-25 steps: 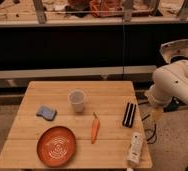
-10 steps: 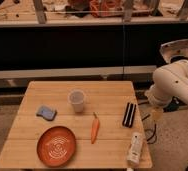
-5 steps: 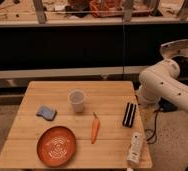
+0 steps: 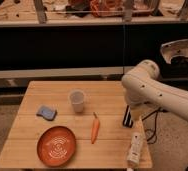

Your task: Place the pepper in the ceramic cup

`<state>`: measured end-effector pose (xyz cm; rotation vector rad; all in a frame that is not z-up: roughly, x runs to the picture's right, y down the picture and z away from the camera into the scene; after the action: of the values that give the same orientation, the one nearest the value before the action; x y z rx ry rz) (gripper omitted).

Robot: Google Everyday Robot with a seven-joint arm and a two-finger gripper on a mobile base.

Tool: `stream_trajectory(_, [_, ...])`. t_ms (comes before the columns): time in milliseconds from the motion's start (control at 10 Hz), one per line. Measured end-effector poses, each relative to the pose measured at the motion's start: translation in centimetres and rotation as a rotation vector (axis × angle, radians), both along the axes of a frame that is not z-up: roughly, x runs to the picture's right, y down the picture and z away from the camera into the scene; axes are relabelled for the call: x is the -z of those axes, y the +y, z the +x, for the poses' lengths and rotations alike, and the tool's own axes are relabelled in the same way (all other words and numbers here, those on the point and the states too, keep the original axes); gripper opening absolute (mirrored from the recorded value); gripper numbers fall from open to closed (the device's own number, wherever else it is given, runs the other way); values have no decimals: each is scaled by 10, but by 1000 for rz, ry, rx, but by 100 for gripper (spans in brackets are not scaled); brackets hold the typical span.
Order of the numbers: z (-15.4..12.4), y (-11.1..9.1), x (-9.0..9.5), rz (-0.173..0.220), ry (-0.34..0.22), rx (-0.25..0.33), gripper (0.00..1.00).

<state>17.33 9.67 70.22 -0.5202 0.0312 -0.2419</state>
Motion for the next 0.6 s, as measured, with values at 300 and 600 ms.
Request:
stream_trajectory(300, [-16, 5, -3, -3, -28, 83, 80])
stream_trajectory(600, [-34, 6, -4, -4, -68, 150, 80])
